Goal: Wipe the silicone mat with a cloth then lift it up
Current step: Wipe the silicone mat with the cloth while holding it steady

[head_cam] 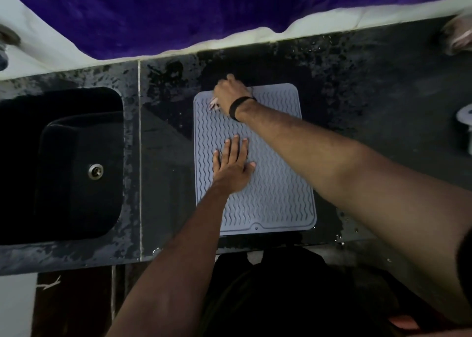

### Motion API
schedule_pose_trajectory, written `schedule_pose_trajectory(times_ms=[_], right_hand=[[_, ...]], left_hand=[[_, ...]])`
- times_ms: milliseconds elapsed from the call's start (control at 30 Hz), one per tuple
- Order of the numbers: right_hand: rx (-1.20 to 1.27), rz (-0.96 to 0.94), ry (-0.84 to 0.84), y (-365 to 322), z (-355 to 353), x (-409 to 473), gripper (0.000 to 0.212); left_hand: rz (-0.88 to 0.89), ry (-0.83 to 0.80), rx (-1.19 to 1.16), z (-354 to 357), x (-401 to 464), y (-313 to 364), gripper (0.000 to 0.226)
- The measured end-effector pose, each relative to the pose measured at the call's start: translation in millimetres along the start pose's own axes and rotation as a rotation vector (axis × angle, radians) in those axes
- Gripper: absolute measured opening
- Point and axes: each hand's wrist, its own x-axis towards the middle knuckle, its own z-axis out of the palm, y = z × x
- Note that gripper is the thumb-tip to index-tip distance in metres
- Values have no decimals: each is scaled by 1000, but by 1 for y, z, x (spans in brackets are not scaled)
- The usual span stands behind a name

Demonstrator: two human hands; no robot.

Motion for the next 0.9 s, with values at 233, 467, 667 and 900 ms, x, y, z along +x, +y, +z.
schedule_pose_trajectory(times_ms=[233, 467, 667, 900], right_hand=[[-55, 201, -39, 102, 6, -54, 34], [-127, 339, -114, 137, 10, -81, 48], [-173, 303, -112, 91, 26, -115, 35], [-45, 320, -153, 62, 35, -181, 35]], left_hand=[[12, 33, 16, -1, -3, 0, 70], [32, 43, 10, 0, -3, -1, 70], [17, 38, 15, 1, -1, -1, 70], [23, 68, 19, -2, -7, 3, 69]])
